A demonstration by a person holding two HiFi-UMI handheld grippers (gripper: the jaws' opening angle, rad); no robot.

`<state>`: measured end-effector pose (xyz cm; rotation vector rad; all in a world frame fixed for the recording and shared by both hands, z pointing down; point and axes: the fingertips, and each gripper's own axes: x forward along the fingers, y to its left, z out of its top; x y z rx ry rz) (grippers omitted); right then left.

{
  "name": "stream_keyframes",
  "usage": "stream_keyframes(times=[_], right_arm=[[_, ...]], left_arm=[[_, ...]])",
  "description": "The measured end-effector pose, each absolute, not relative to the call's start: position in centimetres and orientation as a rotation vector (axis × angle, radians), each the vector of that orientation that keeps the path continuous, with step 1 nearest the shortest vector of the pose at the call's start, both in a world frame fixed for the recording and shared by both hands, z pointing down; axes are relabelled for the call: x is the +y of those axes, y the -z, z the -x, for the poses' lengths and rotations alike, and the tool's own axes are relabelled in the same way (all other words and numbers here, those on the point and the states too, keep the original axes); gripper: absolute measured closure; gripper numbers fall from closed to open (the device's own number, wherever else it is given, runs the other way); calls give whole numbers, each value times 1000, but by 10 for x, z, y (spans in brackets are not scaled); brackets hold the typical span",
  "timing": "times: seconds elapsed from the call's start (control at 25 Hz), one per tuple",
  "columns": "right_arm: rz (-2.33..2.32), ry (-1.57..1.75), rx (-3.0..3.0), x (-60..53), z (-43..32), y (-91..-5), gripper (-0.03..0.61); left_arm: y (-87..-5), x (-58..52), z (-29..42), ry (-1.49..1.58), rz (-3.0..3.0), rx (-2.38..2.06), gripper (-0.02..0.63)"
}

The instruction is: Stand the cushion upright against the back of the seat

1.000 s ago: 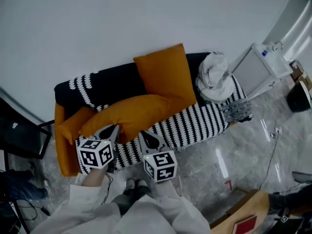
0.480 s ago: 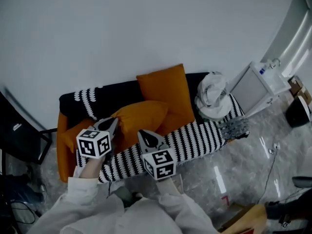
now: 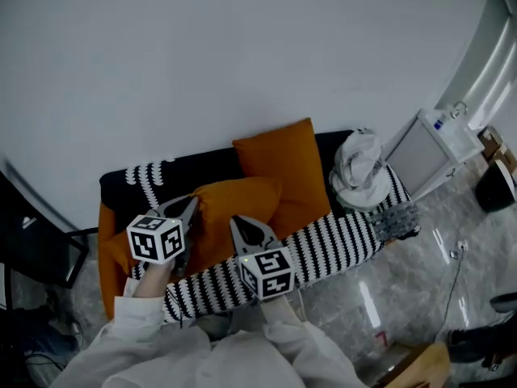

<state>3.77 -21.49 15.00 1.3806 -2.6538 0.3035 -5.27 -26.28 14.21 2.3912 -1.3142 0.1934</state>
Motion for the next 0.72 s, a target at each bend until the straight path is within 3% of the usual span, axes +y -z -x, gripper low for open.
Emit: stream_keyframes(times=[0.72], right_arm=[[-1428, -263, -2600, -347, 38, -146, 565]], left_arm=[[-166, -397, 115, -286, -2406, -1151, 600]])
